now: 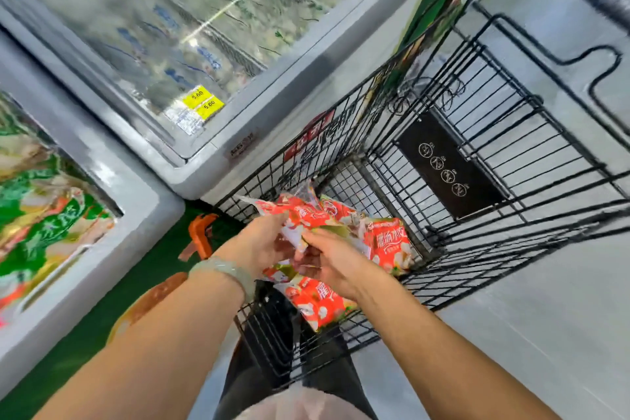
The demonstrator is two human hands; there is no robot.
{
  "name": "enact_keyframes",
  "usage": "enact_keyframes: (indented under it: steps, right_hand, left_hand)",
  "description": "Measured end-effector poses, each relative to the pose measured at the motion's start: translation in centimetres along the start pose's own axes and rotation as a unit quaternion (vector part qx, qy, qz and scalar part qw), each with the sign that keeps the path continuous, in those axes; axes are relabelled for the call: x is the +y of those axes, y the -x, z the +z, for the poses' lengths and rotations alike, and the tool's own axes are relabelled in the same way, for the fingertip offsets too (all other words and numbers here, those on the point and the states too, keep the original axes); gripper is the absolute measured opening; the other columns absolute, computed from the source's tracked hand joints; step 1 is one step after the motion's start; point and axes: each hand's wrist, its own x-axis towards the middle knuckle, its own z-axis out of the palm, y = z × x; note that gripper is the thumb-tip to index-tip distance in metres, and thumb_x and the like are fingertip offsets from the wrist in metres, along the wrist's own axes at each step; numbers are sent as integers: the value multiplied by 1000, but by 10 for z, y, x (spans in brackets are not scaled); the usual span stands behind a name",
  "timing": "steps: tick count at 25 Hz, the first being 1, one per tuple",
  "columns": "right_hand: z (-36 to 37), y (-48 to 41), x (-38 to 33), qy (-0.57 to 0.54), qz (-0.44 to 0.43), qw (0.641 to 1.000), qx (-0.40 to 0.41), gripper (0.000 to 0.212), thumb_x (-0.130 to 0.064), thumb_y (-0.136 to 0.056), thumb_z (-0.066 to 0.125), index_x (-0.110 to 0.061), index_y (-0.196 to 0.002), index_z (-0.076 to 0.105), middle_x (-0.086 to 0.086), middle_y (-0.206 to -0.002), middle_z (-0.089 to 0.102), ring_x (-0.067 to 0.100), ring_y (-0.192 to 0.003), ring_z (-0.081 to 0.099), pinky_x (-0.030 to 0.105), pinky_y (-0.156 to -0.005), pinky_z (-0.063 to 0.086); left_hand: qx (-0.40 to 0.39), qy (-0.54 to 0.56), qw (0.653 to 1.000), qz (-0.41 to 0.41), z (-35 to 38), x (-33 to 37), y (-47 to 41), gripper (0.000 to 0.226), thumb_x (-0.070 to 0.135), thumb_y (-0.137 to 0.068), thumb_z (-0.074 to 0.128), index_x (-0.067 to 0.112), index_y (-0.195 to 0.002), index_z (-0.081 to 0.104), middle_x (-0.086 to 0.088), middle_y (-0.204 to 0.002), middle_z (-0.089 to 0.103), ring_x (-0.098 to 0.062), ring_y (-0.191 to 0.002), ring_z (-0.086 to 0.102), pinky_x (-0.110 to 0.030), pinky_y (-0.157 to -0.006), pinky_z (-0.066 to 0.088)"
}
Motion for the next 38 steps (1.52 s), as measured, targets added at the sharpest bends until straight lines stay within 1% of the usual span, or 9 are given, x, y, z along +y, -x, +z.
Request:
enact_keyframes:
  steps: [4, 9, 14, 17, 21, 23, 29, 33, 38]
  right_hand:
    - [3, 25, -3, 107, 6, 994, -34, 13, -24, -96, 52, -14, -88, 56, 10, -76, 64, 19, -69, 63, 28, -63, 53]
    - [-2, 54, -8, 232, 35, 972, 1, 48, -47, -97, 41, -10, -77, 64, 11, -82, 72, 22, -77, 68, 27, -62, 54]
    - [22, 50, -4, 250, -22, 961, 114, 36, -34, -96, 47, -6, -117, 56, 12, -116, 64, 20, -82, 60, 35, -72, 53]
    - [64, 61, 6, 227, -52, 962, 142, 50, -50, -96, 40, -7, -118, 52, 11, -110, 59, 20, -83, 56, 32, -67, 48]
    - [122, 74, 44, 70, -25, 997, 10, 74, -70, -86, 37, -10, -121, 62, 6, -104, 65, 23, -88, 60, 37, -97, 47]
    - [160, 80, 72, 44, -38, 996, -61, 70, -69, -84, 43, -12, -114, 69, 11, -110, 71, 26, -101, 65, 40, -100, 47]
    - [262, 96, 118, 200, -107, 973, -47, 67, -65, -71, 62, -11, -109, 70, 9, -96, 76, 22, -77, 73, 40, -79, 59]
    - [325, 103, 124, 292, -139, 943, -81, 84, -69, -53, 74, -16, -118, 65, 10, -108, 73, 29, -95, 71, 45, -83, 57]
    - [389, 102, 143, 330, -111, 926, -149, 54, -61, -81, 58, -16, -109, 67, 10, -105, 74, 29, -97, 70, 45, -93, 53]
  left_hand:
    - [48, 29, 997, 45, -3, -15, 29, 34, 0, -99, 28, 4, -73, 50, -7, -46, 62, -21, -56, 56, -30, -56, 43]
    - [62, -30, 992, 105, -36, -24, 69, 23, 14, -101, 35, 8, -98, 57, -8, -82, 63, -24, -77, 59, -42, -87, 50]
    - [-15, -20, 981, 190, -95, -16, 134, 24, 14, -100, 41, 5, -117, 56, -6, -94, 66, -16, -79, 64, -28, -70, 54]
    - [-107, 40, 971, 212, -140, -20, 190, 22, 8, -99, 40, 0, -111, 57, -12, -90, 69, -16, -65, 71, -22, -56, 59]
    - [-174, 39, 955, 236, -212, -53, 251, 26, 10, -98, 39, 3, -100, 64, -9, -84, 76, -18, -70, 74, -30, -69, 61]
    - [-159, 45, 954, 250, -256, -76, 266, 25, 10, -98, 41, 2, -101, 64, -9, -88, 76, -18, -75, 74, -31, -79, 58]
    - [0, 79, 970, 228, -374, -131, 283, 20, 12, -98, 44, 7, -105, 62, -8, -89, 76, -20, -79, 72, -39, -86, 55]
    - [20, 187, 954, 234, -420, -165, 290, 16, 8, -97, 44, 7, -107, 57, -15, -109, 68, -28, -93, 65, -43, -90, 51]
    - [70, 268, 934, 225, -467, -193, 281, 26, 9, -96, 45, 5, -119, 56, -13, -101, 73, -29, -93, 68, -39, -75, 55]
